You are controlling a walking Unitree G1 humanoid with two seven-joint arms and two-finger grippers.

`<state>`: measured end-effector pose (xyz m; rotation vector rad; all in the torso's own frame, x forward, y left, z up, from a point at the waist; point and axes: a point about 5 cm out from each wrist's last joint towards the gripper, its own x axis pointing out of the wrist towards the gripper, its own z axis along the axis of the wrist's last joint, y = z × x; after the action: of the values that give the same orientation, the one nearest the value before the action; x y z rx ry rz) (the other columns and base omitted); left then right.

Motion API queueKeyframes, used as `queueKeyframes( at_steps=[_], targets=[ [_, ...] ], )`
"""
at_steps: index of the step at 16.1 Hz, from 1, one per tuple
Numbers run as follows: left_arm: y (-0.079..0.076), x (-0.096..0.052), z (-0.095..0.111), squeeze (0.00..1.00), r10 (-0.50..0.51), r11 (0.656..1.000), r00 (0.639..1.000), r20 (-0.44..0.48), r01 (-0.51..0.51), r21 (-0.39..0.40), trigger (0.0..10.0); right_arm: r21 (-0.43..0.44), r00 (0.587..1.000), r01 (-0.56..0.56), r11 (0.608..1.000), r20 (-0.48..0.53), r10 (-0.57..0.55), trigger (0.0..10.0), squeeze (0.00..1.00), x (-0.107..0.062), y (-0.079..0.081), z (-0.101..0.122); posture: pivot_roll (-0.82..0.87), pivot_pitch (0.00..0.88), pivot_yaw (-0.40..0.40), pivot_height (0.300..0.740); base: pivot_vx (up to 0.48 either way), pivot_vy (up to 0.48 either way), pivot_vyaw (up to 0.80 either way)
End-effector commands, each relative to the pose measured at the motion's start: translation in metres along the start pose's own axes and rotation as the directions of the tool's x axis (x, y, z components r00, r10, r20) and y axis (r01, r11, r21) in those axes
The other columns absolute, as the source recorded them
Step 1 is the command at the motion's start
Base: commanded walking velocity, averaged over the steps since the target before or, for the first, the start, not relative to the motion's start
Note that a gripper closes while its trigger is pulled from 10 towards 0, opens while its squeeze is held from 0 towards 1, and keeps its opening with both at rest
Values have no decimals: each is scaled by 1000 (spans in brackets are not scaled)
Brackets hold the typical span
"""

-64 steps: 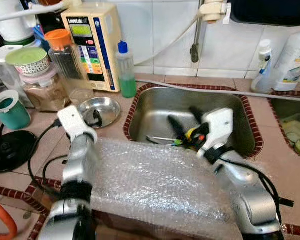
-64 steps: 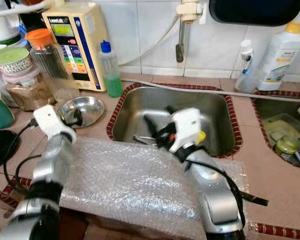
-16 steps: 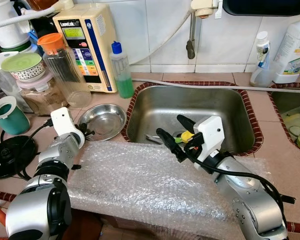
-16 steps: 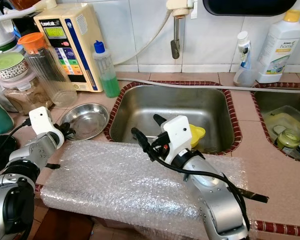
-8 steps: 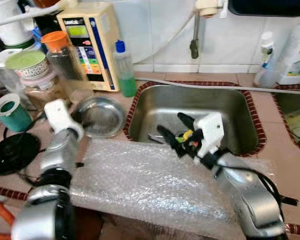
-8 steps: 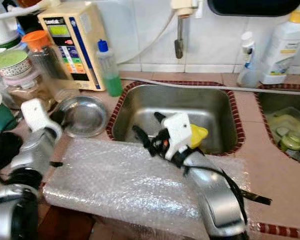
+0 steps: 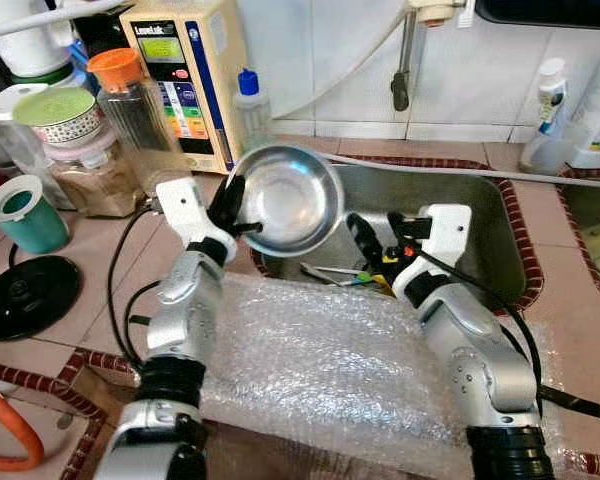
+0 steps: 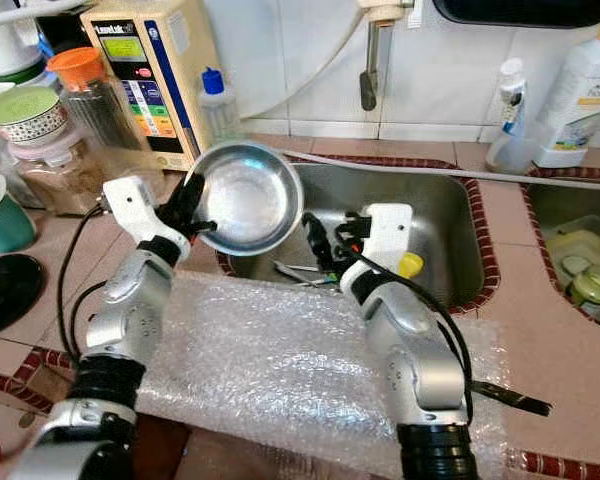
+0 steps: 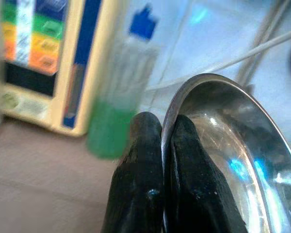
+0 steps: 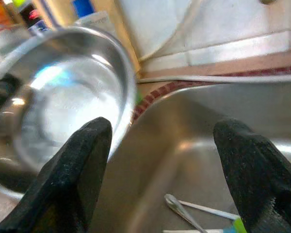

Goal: Kitchen organization

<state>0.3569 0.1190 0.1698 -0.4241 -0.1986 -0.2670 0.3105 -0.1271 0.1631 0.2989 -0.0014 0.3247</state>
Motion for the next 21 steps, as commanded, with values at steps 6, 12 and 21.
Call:
queueKeyframes(
  at_steps=[6,12,21],
  targets=[
    [-37,-2,-1,0,-167,985,986,22,167,-40,0,78,996,-2,997,84,-5,10000,0,14,-2,20,-69,0,109,740,0,0,0],
    [-36,-4,-1,0,-146,989,989,23,147,-32,0,-4,981,104,995,167,-101,10000,0,-1,-18,35,-74,0,98,740,0,0,0],
    [-56,-4,-5,0,-212,975,977,16,213,-61,0,-9,986,-119,993,116,120,10000,0,-32,5,34,-101,0,96,740,0,0,0]
  ],
)
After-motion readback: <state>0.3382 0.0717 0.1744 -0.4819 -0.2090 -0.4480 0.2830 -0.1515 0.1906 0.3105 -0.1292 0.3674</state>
